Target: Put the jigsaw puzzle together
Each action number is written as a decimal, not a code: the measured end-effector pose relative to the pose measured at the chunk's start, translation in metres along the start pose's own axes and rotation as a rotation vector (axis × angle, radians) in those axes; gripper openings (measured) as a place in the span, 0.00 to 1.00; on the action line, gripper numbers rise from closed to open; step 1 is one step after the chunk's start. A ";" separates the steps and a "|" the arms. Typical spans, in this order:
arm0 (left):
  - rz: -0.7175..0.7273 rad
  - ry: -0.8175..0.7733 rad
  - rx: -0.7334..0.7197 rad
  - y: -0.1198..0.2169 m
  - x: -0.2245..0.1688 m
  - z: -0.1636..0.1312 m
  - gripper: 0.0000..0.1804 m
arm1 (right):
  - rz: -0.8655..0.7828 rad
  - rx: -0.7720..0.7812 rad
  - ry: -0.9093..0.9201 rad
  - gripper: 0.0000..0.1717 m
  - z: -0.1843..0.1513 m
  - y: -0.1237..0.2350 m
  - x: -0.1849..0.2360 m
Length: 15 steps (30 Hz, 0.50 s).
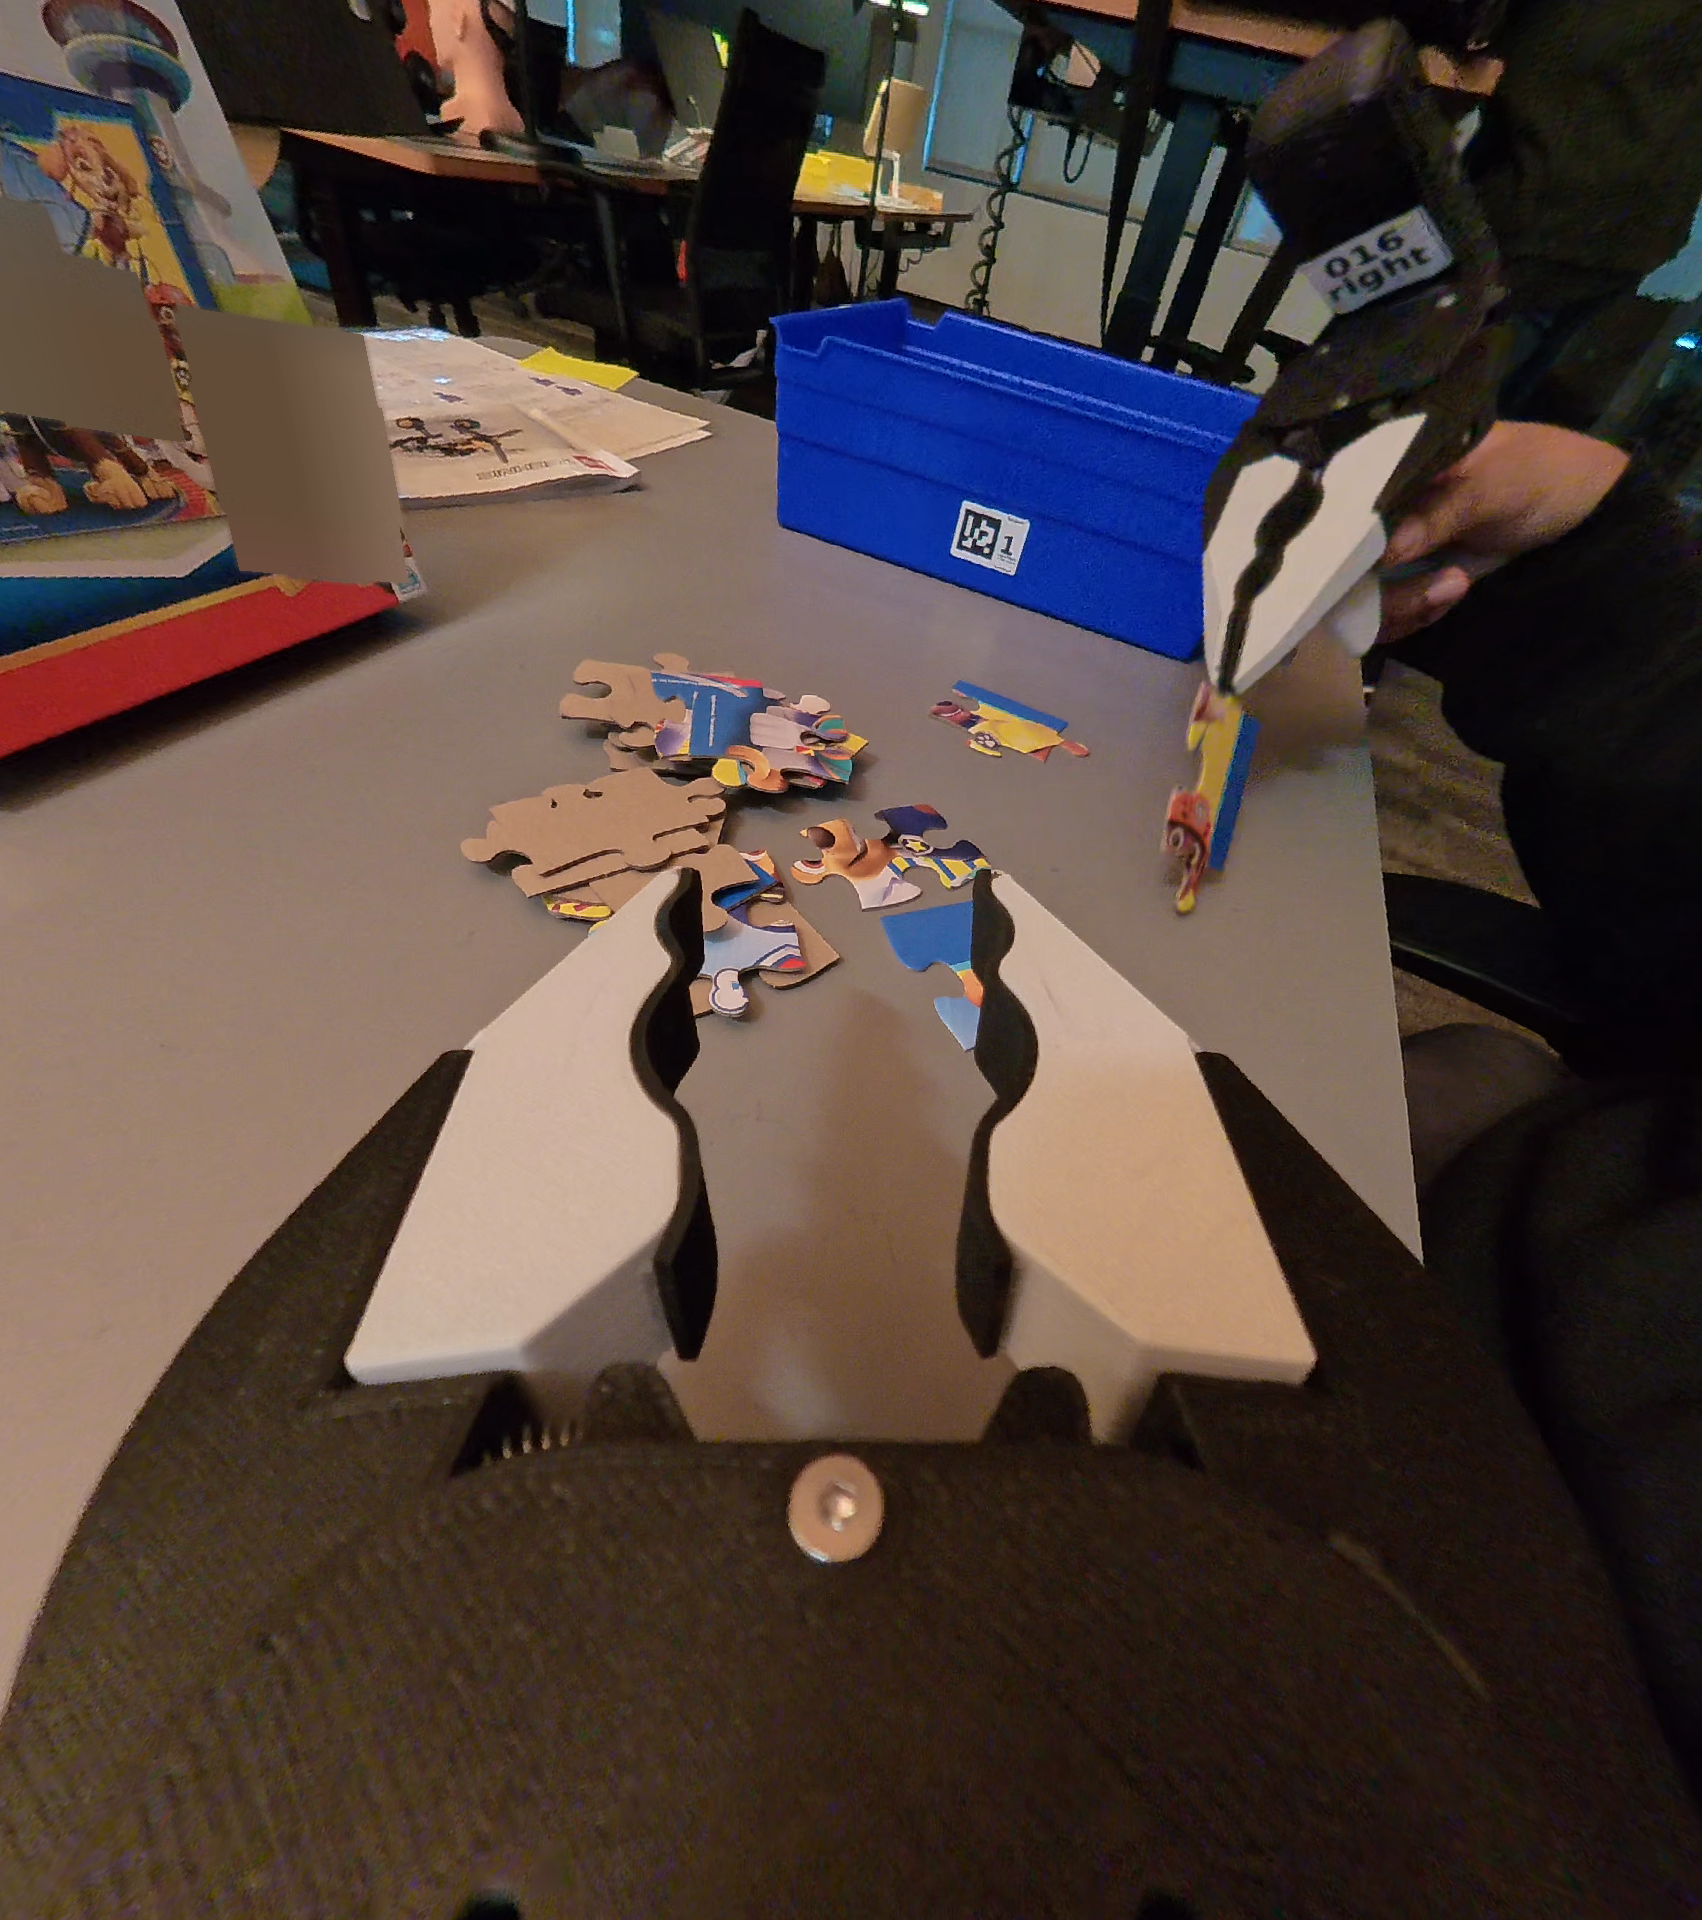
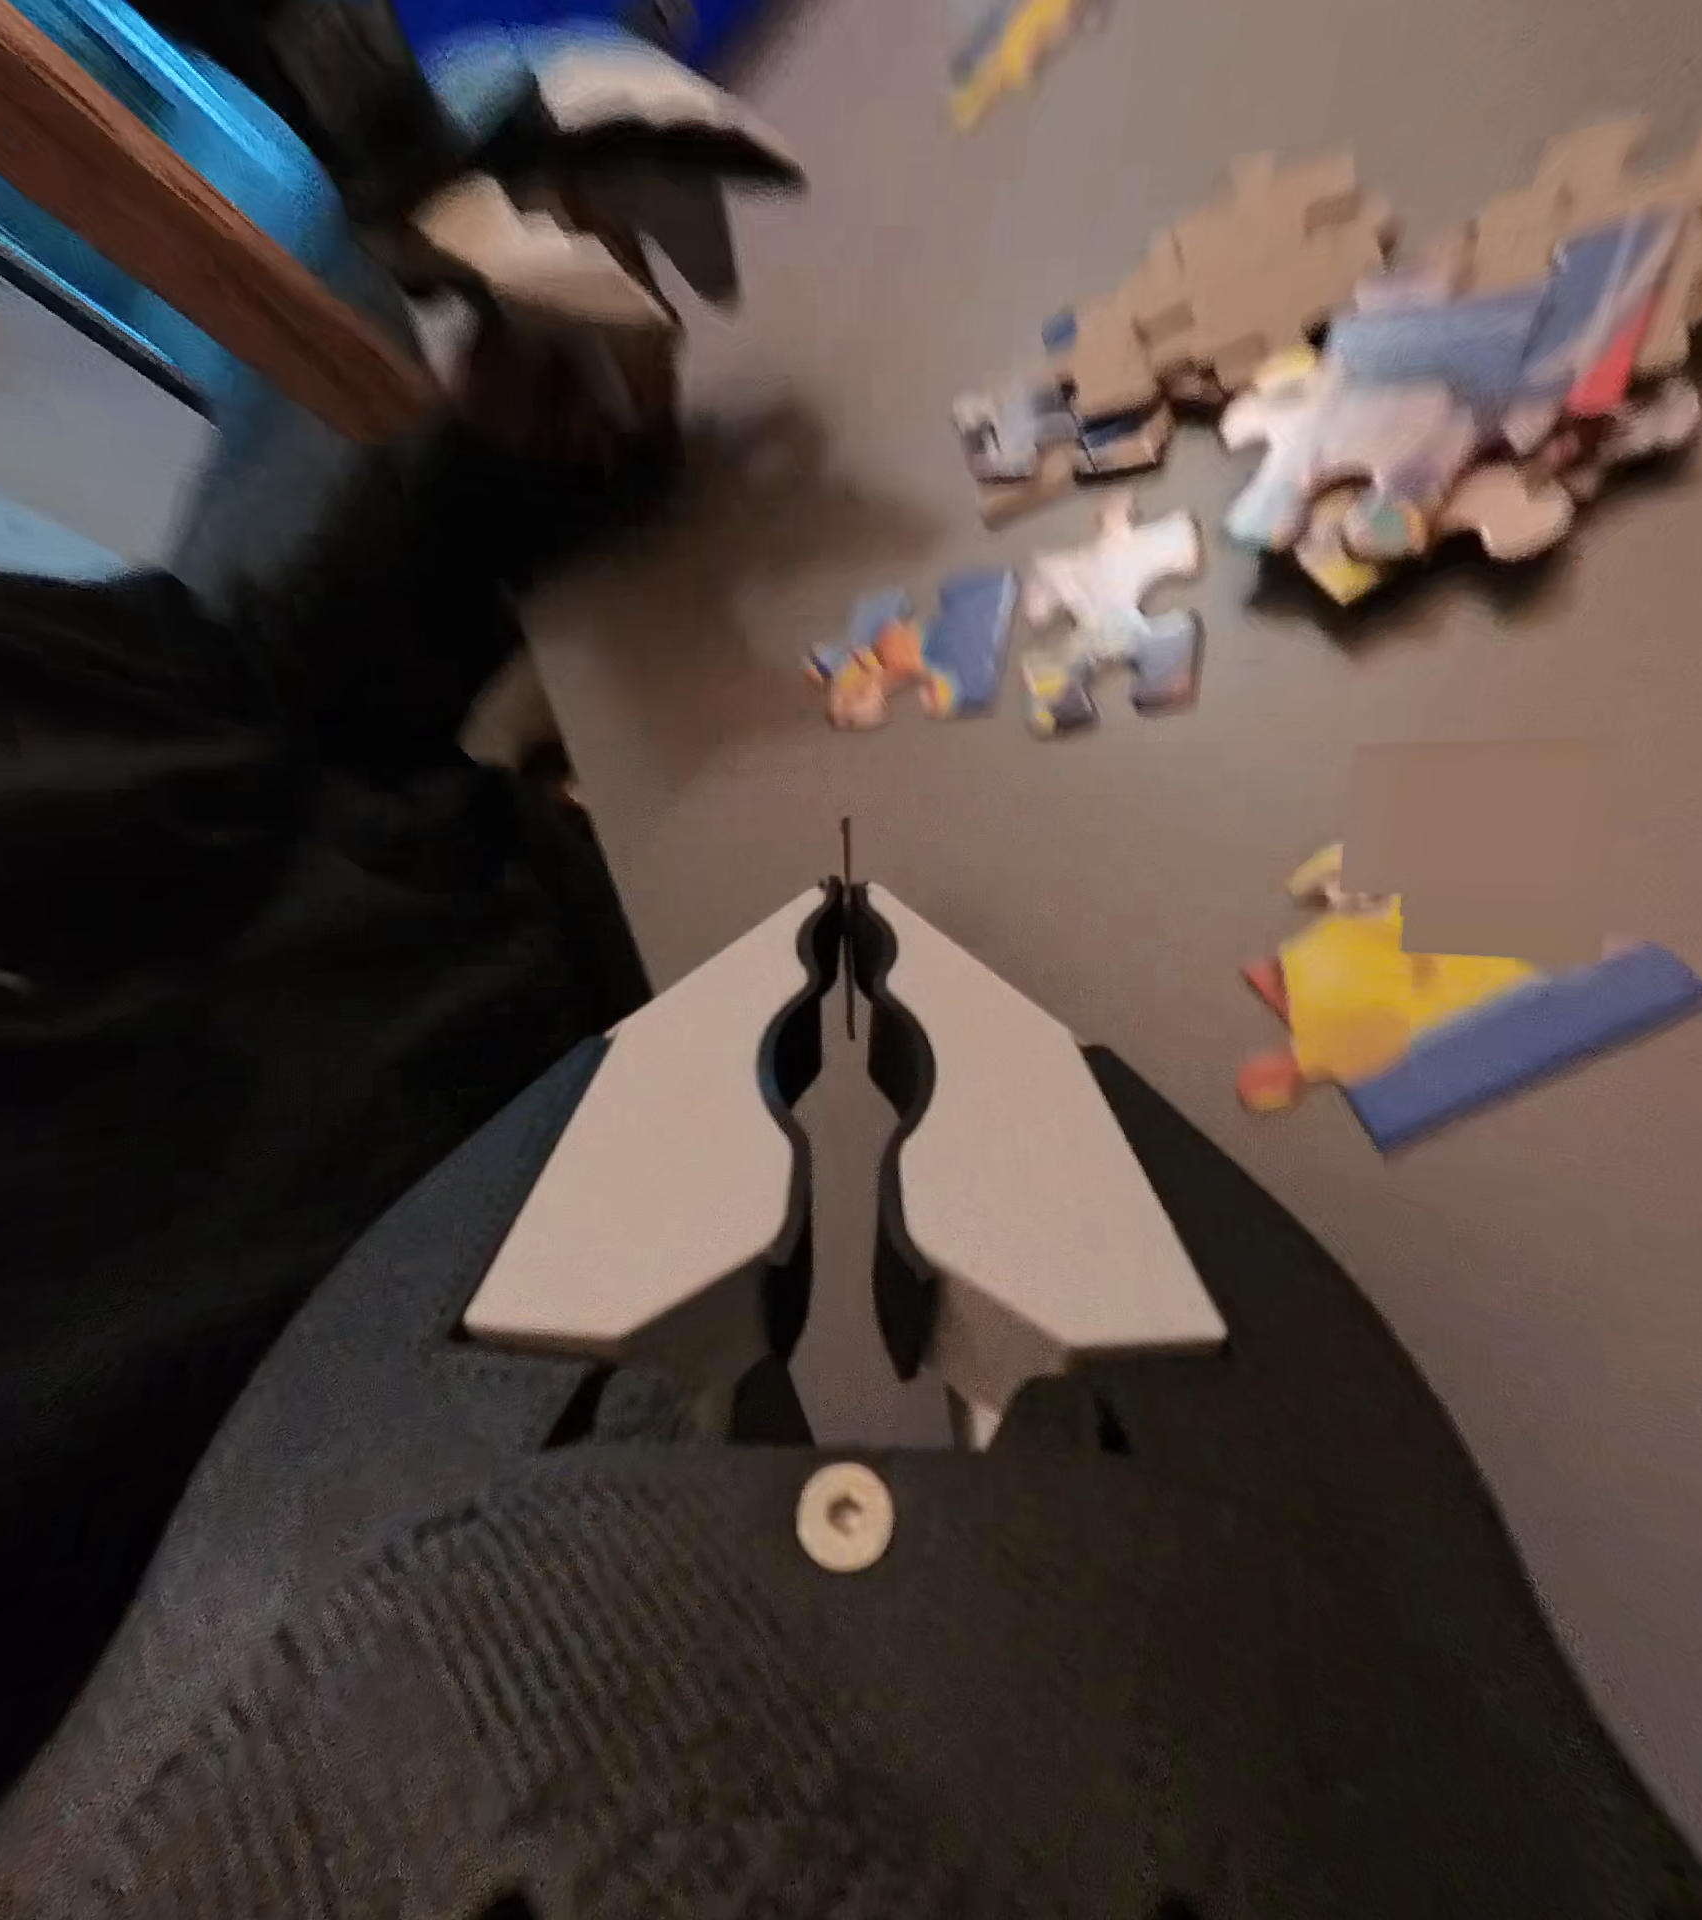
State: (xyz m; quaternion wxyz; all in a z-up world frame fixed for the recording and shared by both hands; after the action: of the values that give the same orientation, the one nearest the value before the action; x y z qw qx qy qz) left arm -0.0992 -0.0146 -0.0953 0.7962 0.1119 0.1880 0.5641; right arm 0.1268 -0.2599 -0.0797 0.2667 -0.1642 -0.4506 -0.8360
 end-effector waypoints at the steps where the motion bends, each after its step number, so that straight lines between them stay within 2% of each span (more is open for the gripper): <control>1: -0.001 0.001 0.001 0.000 0.000 0.000 0.28 | -0.028 0.038 -0.011 0.00 -0.005 0.001 -0.002; 9: -0.002 0.004 0.002 0.000 0.000 0.000 0.27 | -0.134 0.094 -0.148 0.03 -0.022 0.007 -0.032; 15: -0.003 0.004 0.001 0.000 0.001 0.000 0.28 | -0.230 0.090 -0.170 0.13 -0.019 0.010 -0.037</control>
State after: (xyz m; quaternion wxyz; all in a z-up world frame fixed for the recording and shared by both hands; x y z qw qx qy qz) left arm -0.0991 -0.0141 -0.0955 0.7966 0.1107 0.1900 0.5630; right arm 0.1618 -0.2694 -0.1029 0.1373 -0.1695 -0.5243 -0.8231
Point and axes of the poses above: each gripper's, where its closed fingertips meet, y back along the fingers, z out of its top, x = y × z across the jaws, the point moved 9 cm from there along y, back along the fingers, and after that the axes turned 11 degrees about x, right-handed, at the moved point
